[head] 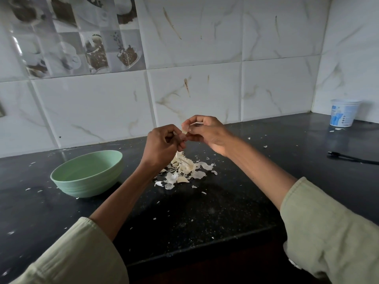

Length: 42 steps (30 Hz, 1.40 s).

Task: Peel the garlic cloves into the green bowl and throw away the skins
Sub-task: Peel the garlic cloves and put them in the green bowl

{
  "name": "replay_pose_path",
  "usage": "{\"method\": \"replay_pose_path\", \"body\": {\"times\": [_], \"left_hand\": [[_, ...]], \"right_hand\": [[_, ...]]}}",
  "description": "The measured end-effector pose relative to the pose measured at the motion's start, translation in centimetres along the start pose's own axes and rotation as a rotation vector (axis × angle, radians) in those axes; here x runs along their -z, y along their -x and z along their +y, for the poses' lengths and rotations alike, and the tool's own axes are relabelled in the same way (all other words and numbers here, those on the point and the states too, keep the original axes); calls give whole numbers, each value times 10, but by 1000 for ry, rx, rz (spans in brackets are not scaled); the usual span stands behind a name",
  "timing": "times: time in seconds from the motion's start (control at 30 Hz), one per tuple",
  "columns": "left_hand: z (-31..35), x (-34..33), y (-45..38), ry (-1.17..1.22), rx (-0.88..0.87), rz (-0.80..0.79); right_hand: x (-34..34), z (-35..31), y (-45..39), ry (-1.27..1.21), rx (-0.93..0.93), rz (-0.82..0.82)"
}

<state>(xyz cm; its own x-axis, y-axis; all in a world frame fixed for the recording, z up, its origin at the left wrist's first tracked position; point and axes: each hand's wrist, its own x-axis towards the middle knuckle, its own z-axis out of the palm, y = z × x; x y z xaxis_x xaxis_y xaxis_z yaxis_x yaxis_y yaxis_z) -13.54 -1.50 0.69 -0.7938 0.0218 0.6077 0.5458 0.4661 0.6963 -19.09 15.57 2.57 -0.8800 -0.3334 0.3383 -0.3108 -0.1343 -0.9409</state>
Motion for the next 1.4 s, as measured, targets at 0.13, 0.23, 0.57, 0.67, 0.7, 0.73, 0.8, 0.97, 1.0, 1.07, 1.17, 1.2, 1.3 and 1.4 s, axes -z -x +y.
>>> {"method": "replay_pose_path", "body": {"times": [0.13, 0.23, 0.57, 0.67, 0.7, 0.73, 0.8, 0.97, 1.0, 1.07, 1.17, 1.2, 1.3, 1.4], "left_hand": [[2, -3, 4, -64, -50, 14], [2, -3, 5, -76, -67, 26], [-2, -2, -2, 10, 60, -48], [4, -4, 1, 90, 111, -62], [6, -5, 1, 117, 133, -67], [7, -6, 1, 140, 153, -68], [6, -7, 1, 162, 156, -37], [4, -4, 1, 226, 127, 49], [4, -4, 1, 248, 145, 43], [5, -6, 1, 302, 186, 29], [5, -7, 1, 378, 202, 46], [4, -7, 1, 377, 185, 56], [2, -5, 0, 355, 101, 64], [2, -4, -1, 350, 43, 53]], "right_hand": [[2, -3, 2, -164, -203, -51], [4, -4, 4, -222, -291, -59], [2, 0, 0, 239, 168, 182], [-1, 1, -1, 341, 254, 223], [-3, 1, -2, 352, 268, 221], [-4, 2, -1, 360, 278, 215], [-5, 2, -1, 374, 284, 187], [-12, 2, 1, 329, 231, 40], [-12, 2, 2, 317, 234, 22], [-12, 0, 3, 307, 256, 3], [-14, -3, 6, 267, 249, -47], [-15, -4, 6, 225, 219, -66], [-16, -5, 7, 4, 52, -100], [-15, -6, 7, -156, -58, -113]]}}
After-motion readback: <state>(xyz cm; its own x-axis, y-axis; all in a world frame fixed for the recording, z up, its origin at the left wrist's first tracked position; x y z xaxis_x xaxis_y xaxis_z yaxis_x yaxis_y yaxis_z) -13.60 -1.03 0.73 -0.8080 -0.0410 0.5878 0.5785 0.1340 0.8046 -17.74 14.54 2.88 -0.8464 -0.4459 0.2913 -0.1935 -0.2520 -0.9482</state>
